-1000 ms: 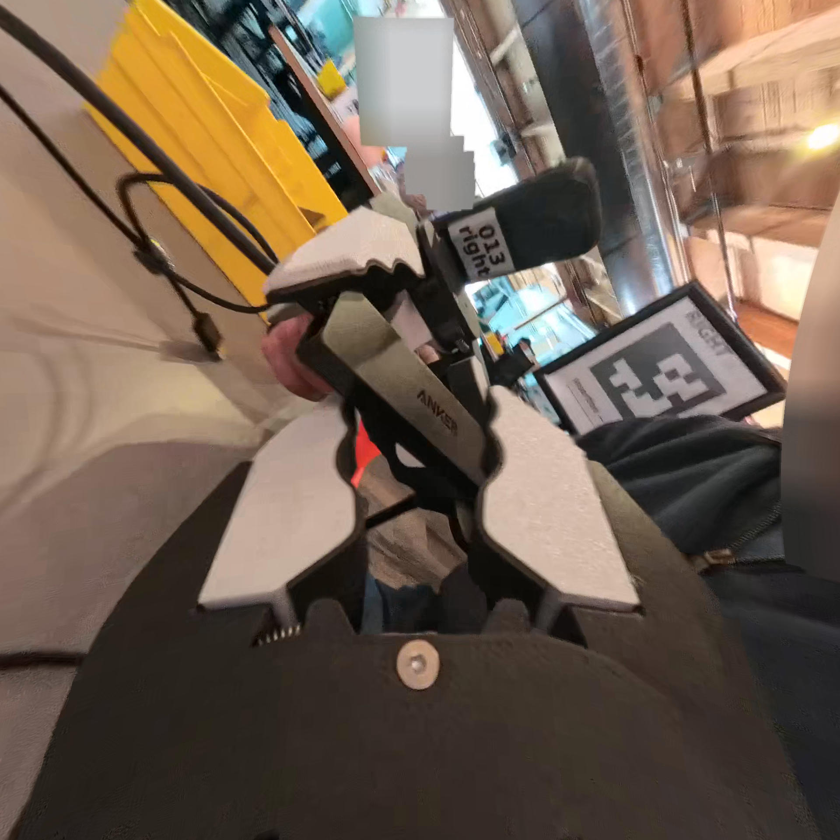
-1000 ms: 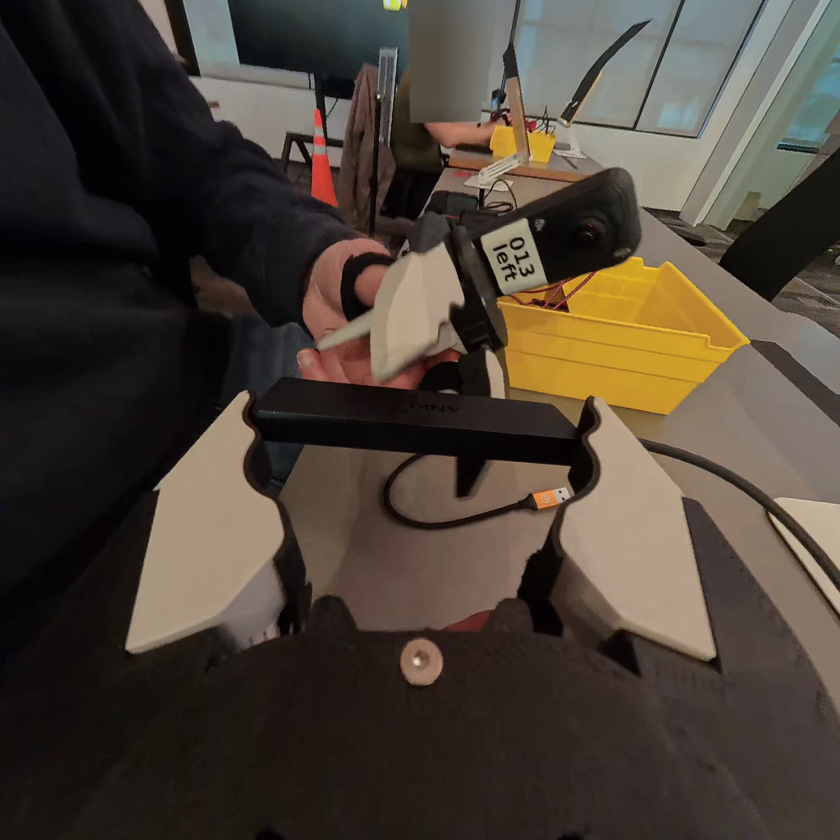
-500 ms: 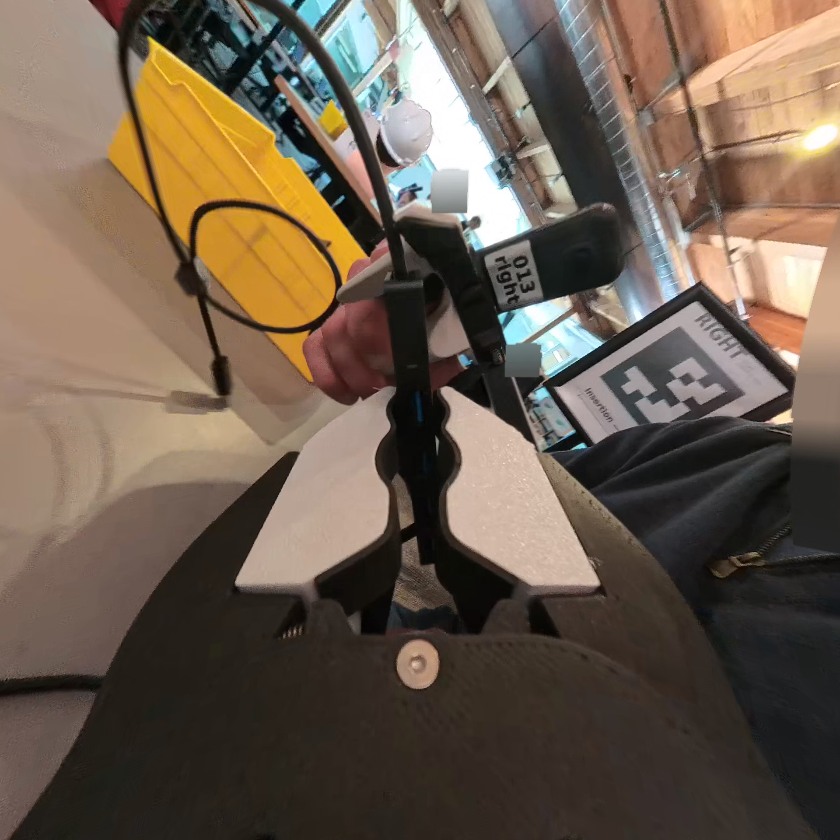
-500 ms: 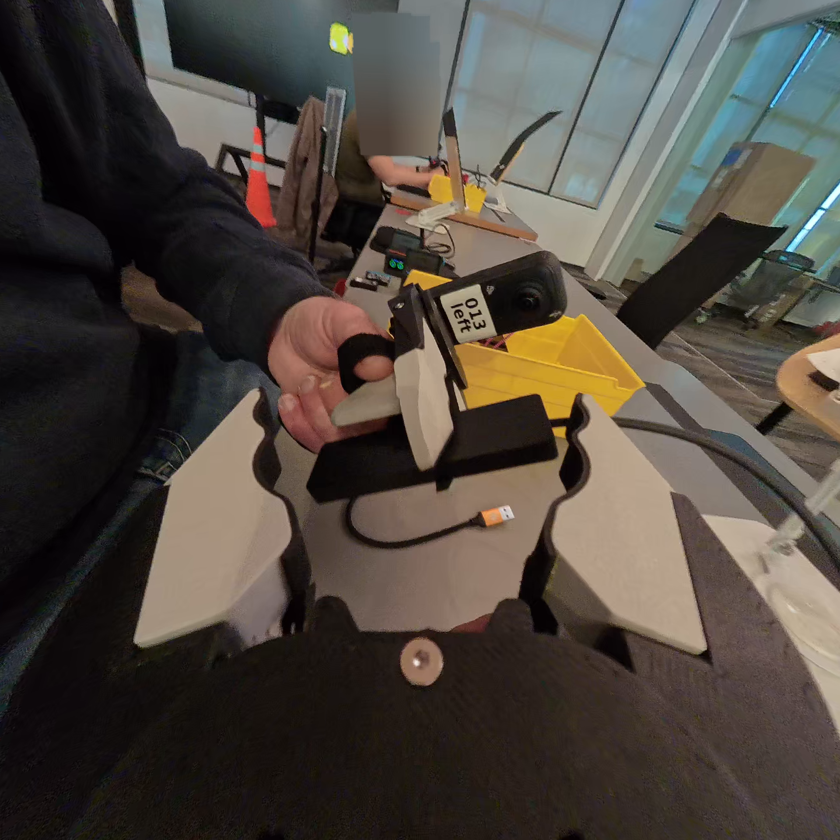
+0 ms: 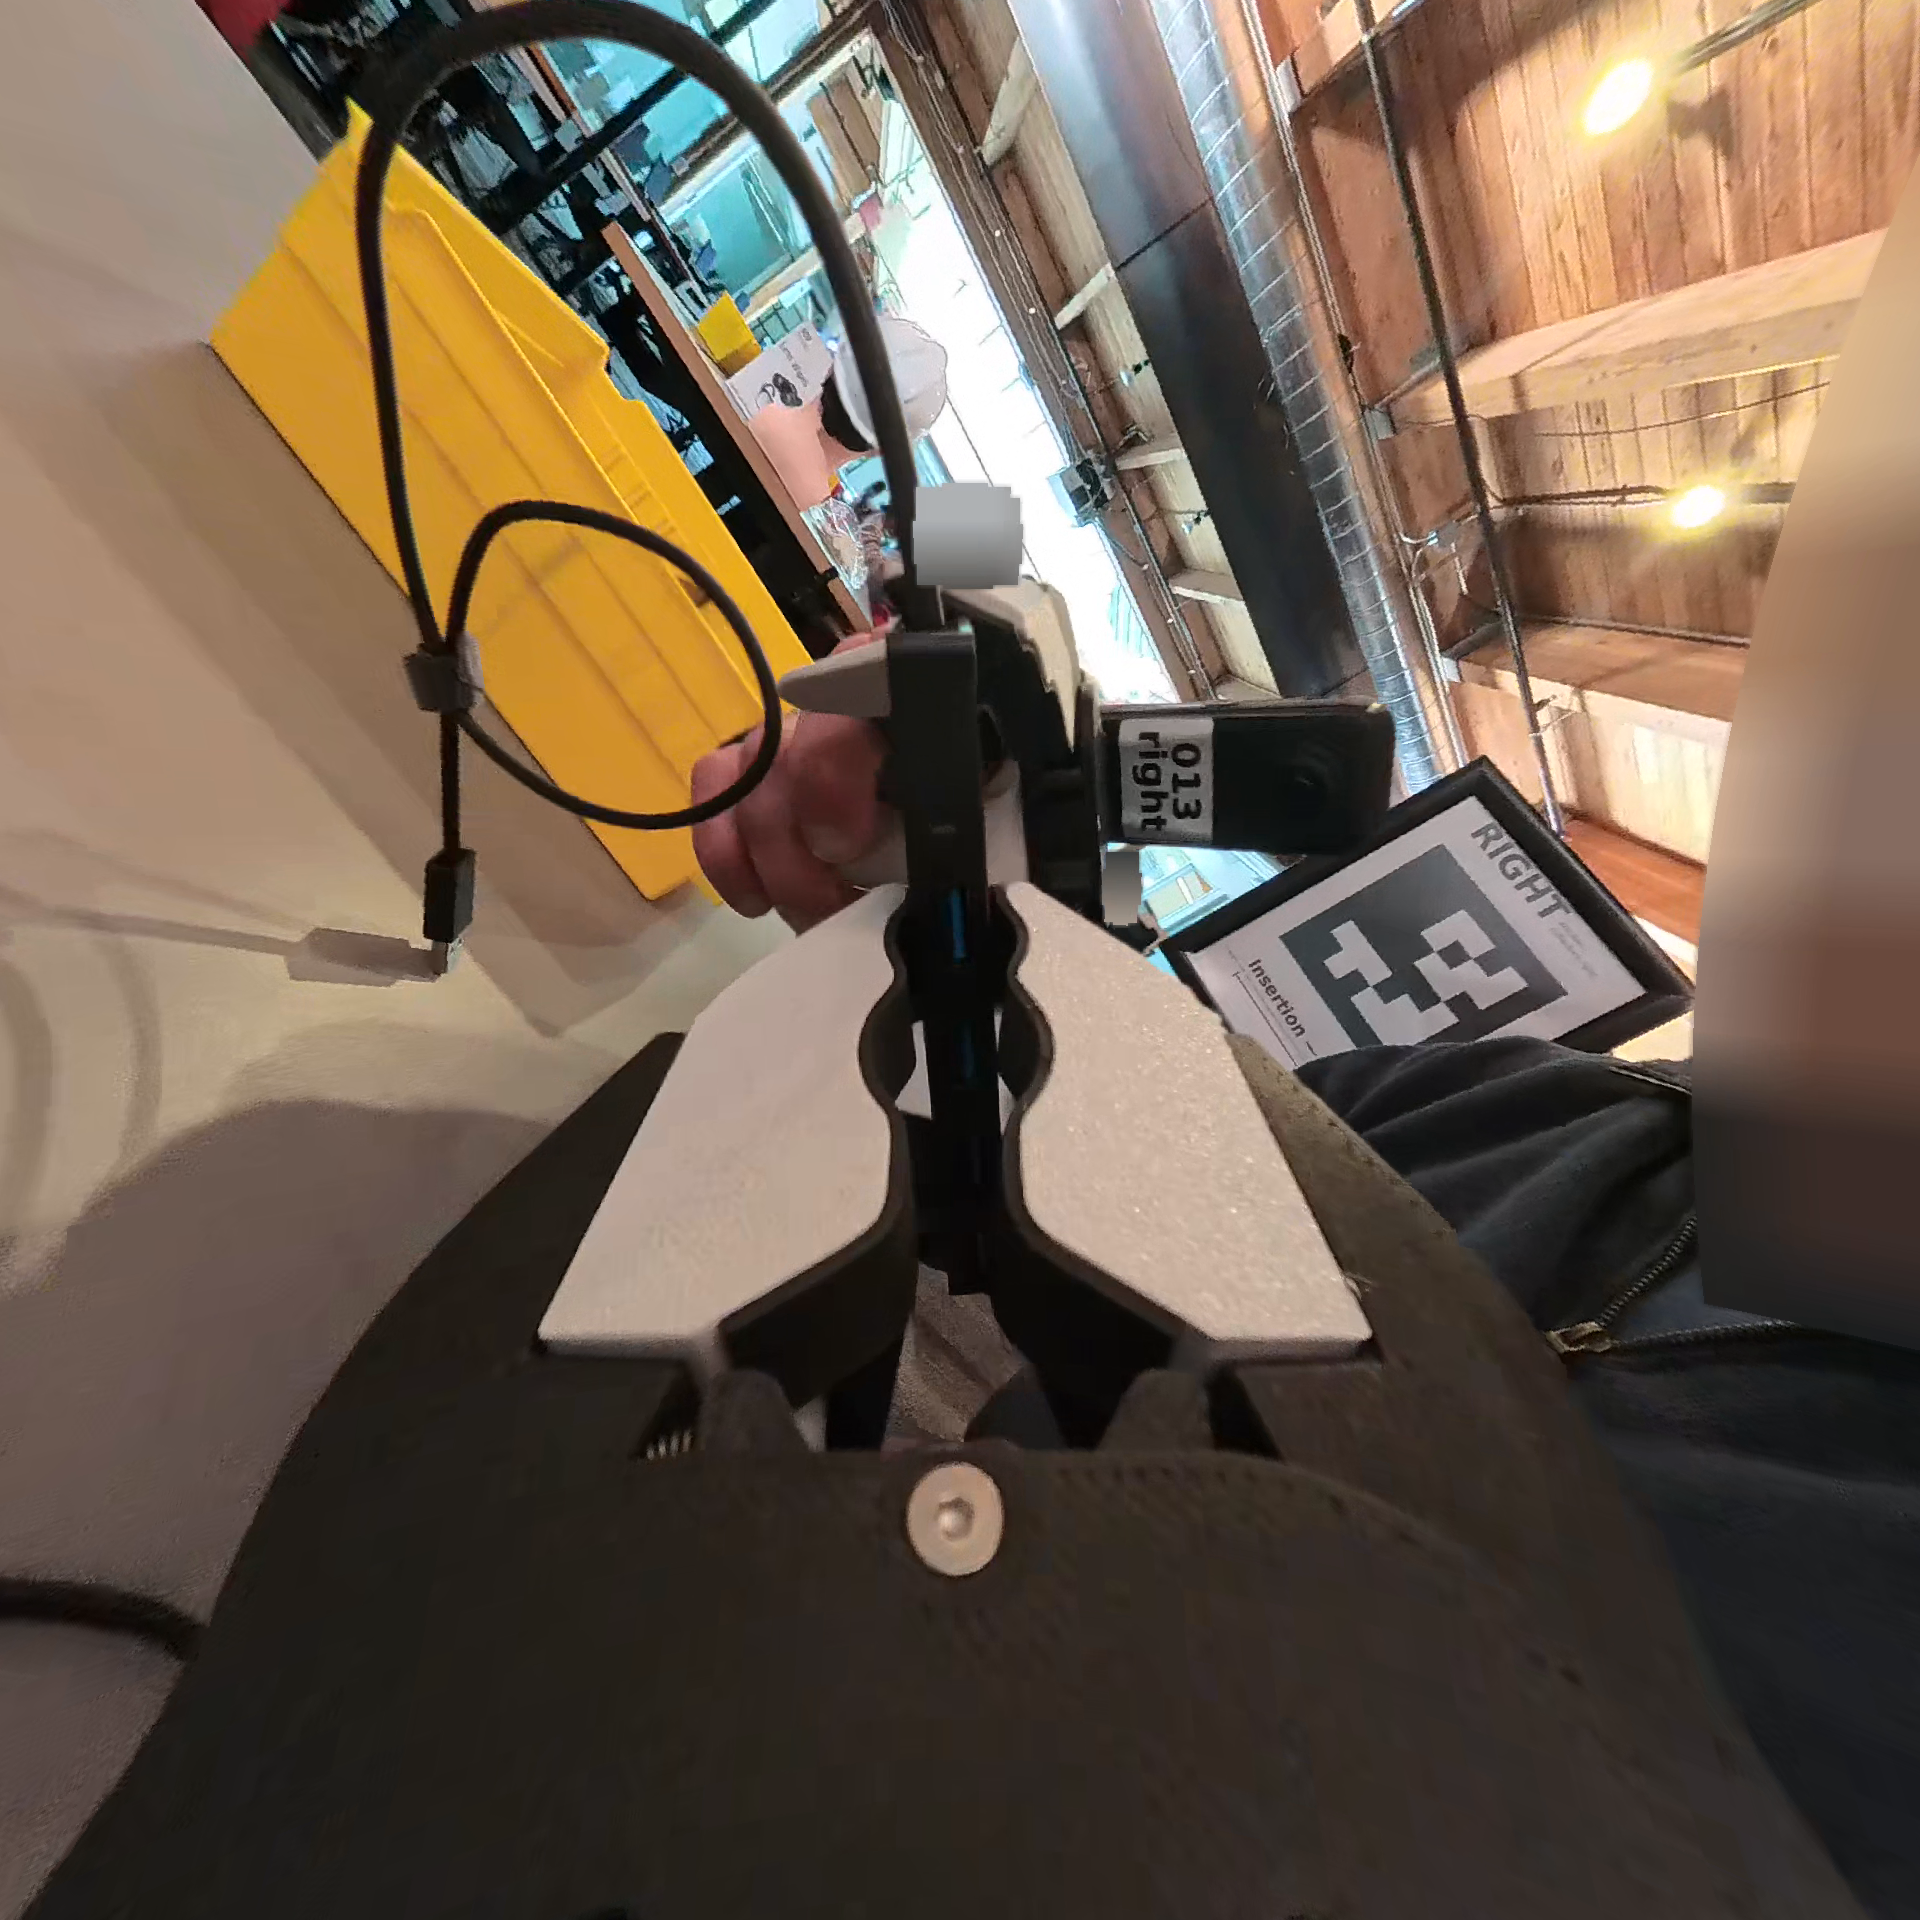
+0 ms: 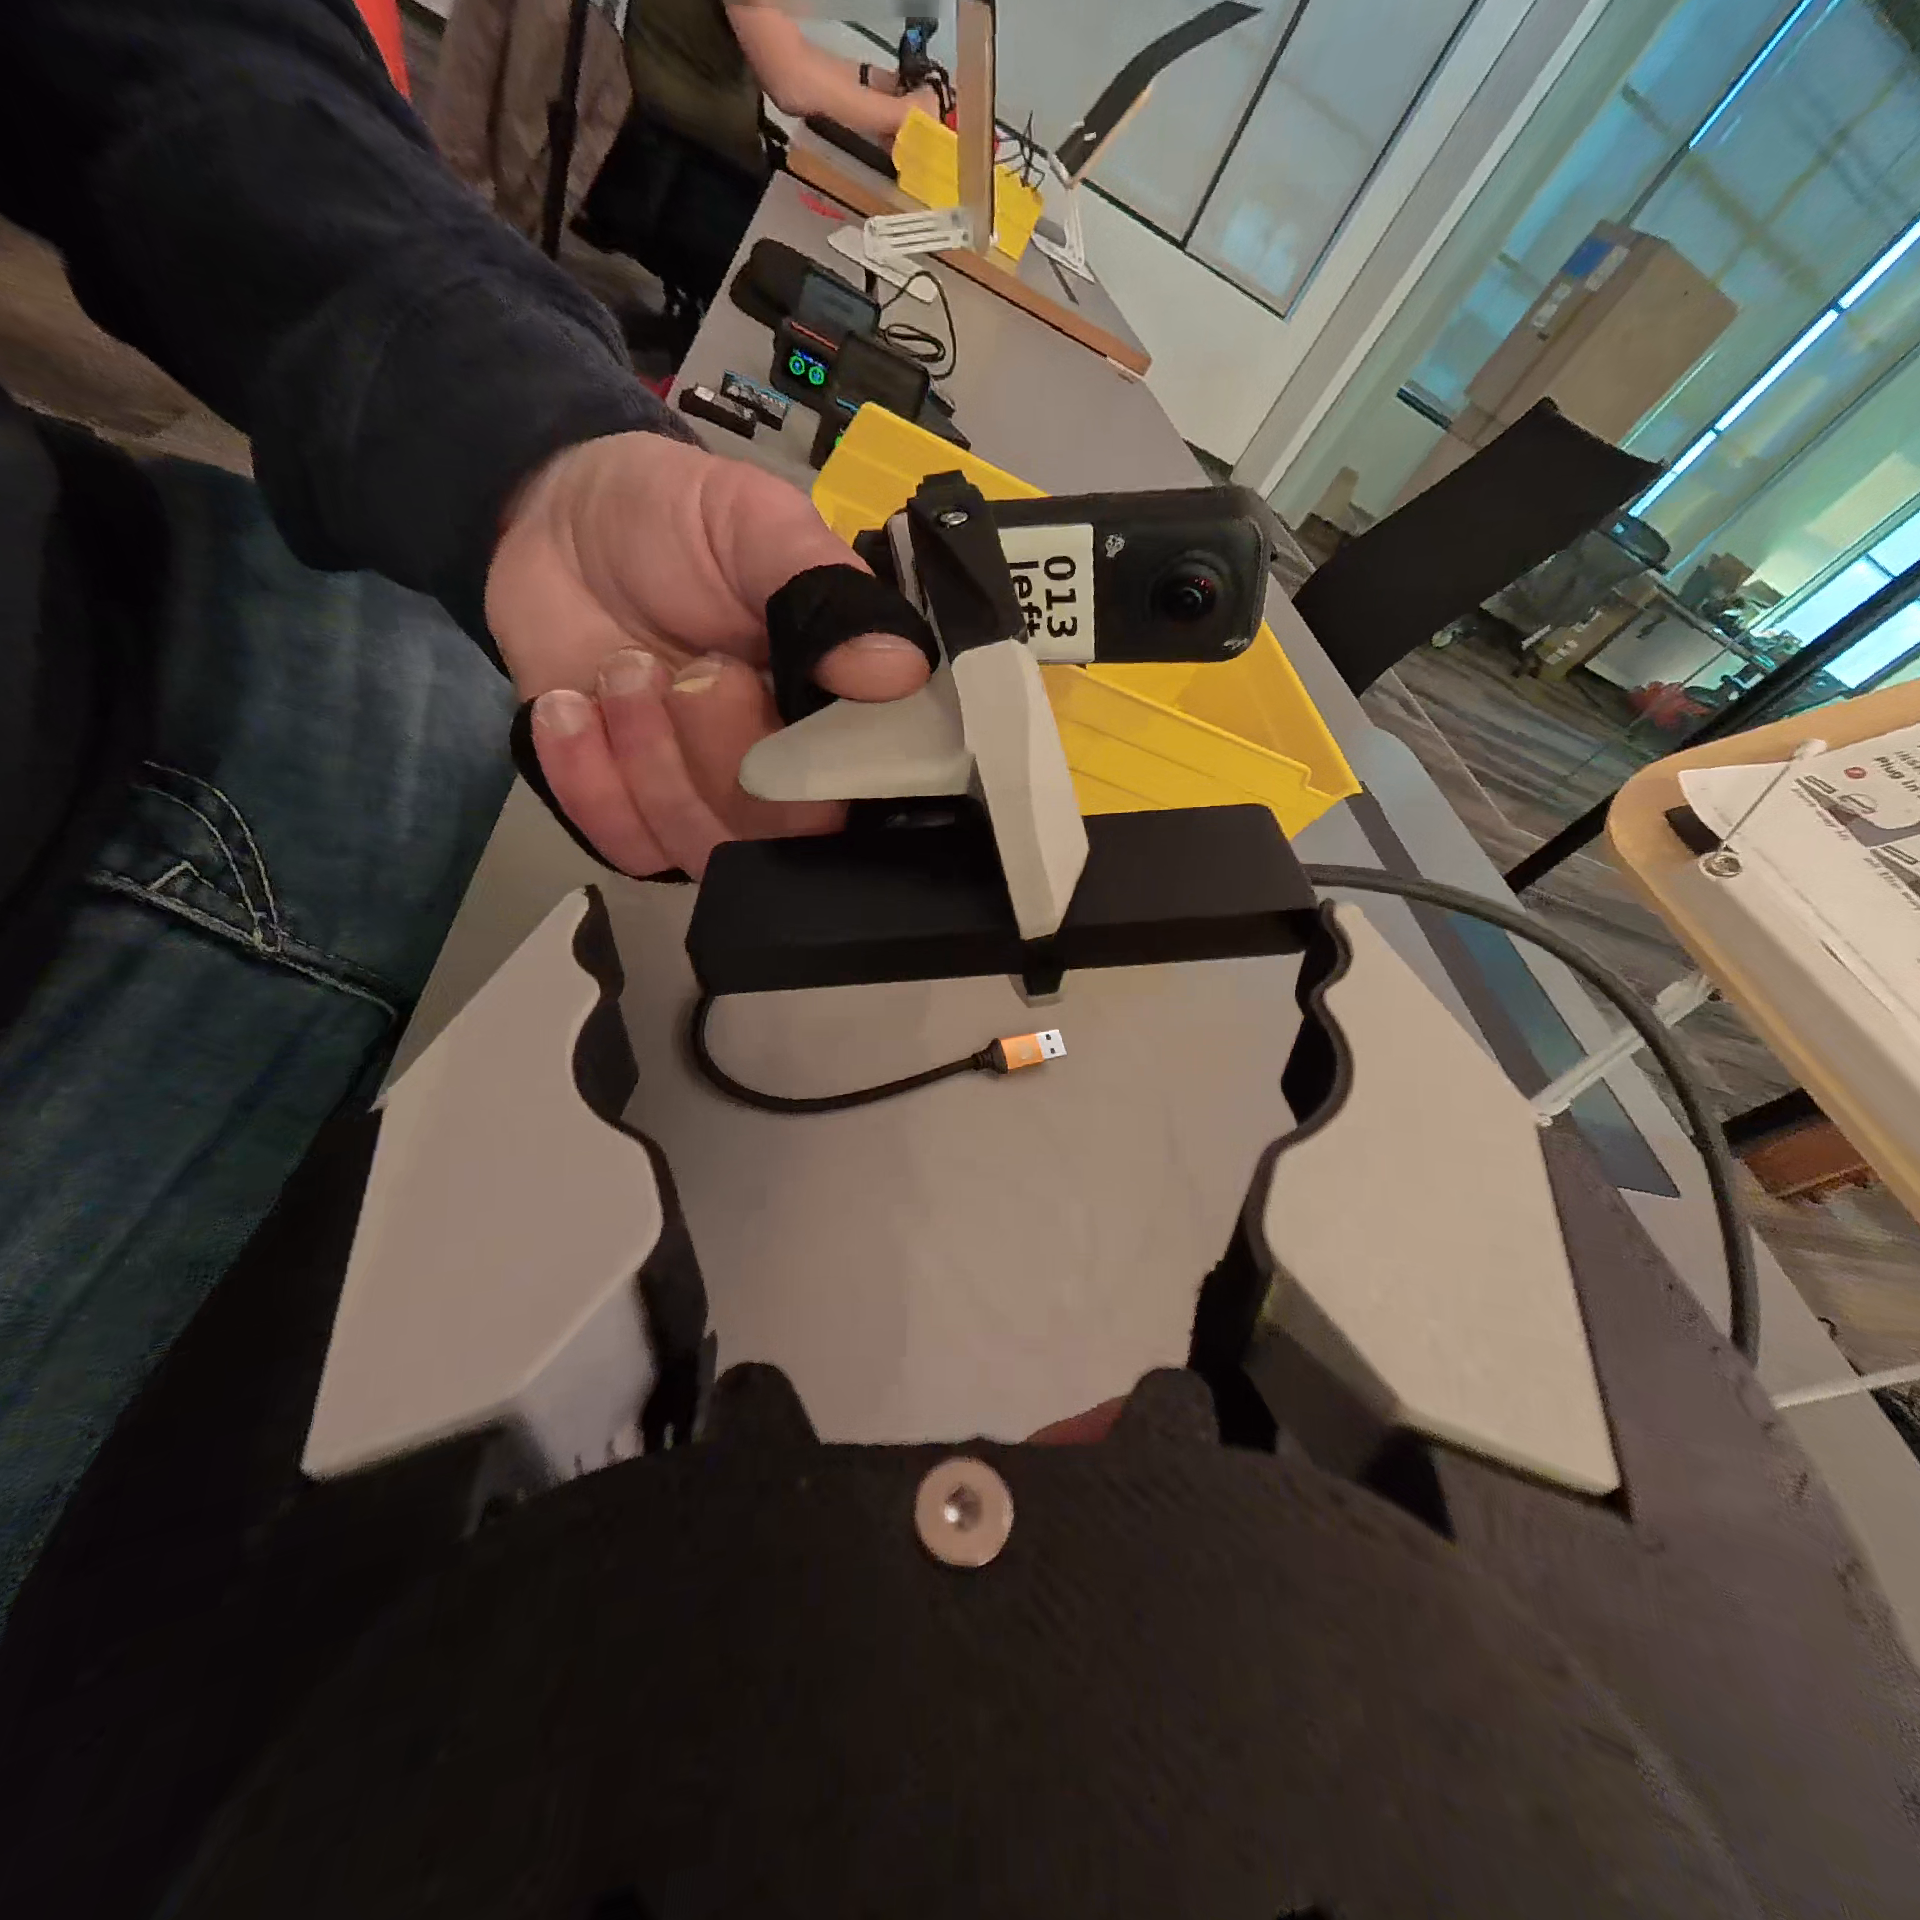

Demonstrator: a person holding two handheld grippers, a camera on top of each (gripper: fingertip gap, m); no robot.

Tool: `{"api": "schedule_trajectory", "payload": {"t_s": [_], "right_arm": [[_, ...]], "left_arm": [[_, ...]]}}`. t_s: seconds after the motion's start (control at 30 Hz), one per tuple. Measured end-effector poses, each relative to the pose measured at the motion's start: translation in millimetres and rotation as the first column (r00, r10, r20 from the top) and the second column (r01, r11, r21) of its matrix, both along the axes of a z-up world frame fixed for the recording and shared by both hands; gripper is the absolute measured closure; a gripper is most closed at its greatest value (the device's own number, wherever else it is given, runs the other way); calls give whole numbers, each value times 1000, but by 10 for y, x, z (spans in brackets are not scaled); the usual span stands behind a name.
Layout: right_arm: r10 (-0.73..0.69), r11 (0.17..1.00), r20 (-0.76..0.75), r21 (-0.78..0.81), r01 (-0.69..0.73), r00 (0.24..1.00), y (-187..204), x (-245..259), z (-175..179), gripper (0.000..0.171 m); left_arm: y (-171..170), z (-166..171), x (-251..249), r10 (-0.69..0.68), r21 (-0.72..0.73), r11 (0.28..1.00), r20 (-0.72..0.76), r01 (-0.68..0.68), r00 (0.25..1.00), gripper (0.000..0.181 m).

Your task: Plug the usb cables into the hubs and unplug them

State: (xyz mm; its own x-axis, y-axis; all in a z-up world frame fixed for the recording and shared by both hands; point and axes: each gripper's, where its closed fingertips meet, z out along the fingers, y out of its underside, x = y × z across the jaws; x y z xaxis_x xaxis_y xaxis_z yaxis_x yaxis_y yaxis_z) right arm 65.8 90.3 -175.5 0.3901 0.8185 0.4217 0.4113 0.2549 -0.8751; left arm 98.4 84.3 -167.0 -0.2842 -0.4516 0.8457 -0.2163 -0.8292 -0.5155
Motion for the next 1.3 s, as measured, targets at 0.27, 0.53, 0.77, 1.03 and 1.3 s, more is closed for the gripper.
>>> {"api": "schedule_trajectory", "payload": {"t_s": [0.27, 0.53, 0.77, 1.03, 1.3], "right_arm": [[16, 1000, 22, -27, -16, 1000, 46, 4, -73, 48], [-20, 1000, -12, 2, 20, 1000, 101, -55, -54, 41], [-8, 1000, 23, -4, 8, 1000, 92, -54, -76, 41], [23, 1000, 61, 15, -24, 998, 44, -48, -78, 41], [49, 992, -52, -118, -55, 997, 25, -53, -61, 42]], "left_arm": [[-63, -15, 17, -27, -34, 999, -1, 27, 1000, 170], [-66, 19, 53, -6, -74, 997, 25, 8, 1000, 171], [-76, 8, 47, -18, -86, 996, 21, 20, 1000, 171], [-145, 56, 29, -60, -98, 993, 34, 63, 998, 170], [-124, 64, 48, -71, -105, 992, 51, 76, 996, 168]]}}
